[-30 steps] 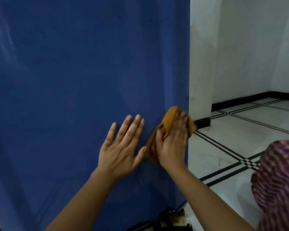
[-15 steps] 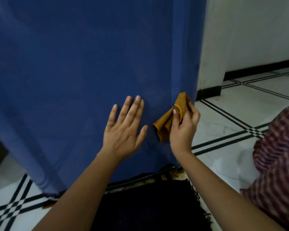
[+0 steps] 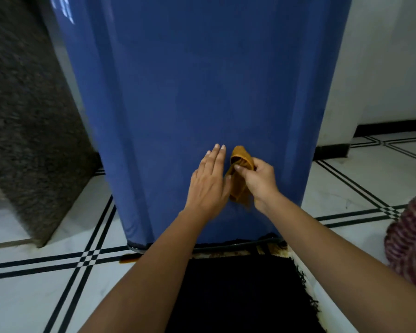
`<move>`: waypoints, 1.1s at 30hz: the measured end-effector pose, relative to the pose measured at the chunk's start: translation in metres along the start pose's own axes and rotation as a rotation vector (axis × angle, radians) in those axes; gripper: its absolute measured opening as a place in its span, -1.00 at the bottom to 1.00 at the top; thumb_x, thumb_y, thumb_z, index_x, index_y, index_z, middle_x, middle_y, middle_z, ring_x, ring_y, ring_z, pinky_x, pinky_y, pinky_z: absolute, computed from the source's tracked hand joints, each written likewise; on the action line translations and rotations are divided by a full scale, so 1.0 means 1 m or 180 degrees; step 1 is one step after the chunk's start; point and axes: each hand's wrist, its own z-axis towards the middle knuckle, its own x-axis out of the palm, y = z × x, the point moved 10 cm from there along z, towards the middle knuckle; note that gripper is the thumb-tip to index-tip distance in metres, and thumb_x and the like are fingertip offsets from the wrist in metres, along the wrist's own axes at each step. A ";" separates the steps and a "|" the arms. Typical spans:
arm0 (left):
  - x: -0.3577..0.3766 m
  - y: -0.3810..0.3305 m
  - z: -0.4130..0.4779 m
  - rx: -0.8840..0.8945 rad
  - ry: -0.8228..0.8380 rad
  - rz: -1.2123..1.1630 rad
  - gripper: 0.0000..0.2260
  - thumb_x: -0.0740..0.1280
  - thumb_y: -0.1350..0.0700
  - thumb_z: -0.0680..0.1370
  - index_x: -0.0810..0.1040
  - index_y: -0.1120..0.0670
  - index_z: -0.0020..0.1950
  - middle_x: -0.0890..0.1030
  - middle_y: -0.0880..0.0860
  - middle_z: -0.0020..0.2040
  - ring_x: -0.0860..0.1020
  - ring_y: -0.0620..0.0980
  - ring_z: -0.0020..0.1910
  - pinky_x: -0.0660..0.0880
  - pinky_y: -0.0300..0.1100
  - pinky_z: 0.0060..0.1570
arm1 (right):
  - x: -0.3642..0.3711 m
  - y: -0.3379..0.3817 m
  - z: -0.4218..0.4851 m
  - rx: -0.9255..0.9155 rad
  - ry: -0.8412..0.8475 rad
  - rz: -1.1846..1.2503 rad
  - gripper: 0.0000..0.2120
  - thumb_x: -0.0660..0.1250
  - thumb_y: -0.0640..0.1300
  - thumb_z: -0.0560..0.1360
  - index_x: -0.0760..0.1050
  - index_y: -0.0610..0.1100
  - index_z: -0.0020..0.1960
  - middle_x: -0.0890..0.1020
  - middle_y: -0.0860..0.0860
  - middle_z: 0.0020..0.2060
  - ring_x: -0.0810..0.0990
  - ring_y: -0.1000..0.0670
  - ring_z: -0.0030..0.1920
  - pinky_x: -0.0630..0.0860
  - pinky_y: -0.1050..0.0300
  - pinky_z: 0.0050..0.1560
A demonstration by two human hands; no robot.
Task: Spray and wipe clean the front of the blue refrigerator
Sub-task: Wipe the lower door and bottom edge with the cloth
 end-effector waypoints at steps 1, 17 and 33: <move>-0.008 0.007 -0.001 -0.0232 -0.0106 -0.0324 -0.50 0.12 0.05 0.62 0.05 0.09 0.51 0.14 0.07 0.51 0.11 0.01 0.47 0.16 -0.10 0.35 | 0.014 0.001 -0.004 0.0130 0.0264 0.0048 -0.86 0.34 -0.25 0.48 0.49 -0.08 -0.22 0.55 0.00 -0.29 0.50 0.04 -0.24 0.43 0.16 -0.21; -0.009 0.097 -0.048 -0.2828 0.0608 -0.3314 -0.89 0.31 0.16 0.54 0.52 0.20 -0.11 0.60 0.15 -0.21 0.58 -0.01 -0.28 0.52 -0.21 -0.29 | 0.091 -0.009 -0.049 0.1186 0.1617 0.0668 -0.81 0.32 -0.10 0.51 0.57 -0.23 -0.01 0.66 -0.11 -0.19 0.65 -0.06 -0.14 0.59 0.06 -0.17; -0.003 0.112 -0.071 -0.3194 0.0736 -0.2604 -0.71 0.34 -0.08 0.51 0.46 0.08 0.09 0.56 0.17 0.11 0.54 0.11 0.00 0.54 -0.02 -0.12 | 0.071 -0.031 -0.057 0.1483 0.1519 0.0530 -0.89 0.25 -0.28 0.53 0.51 -0.31 -0.08 0.66 -0.16 -0.26 0.66 -0.08 -0.25 0.61 -0.03 -0.26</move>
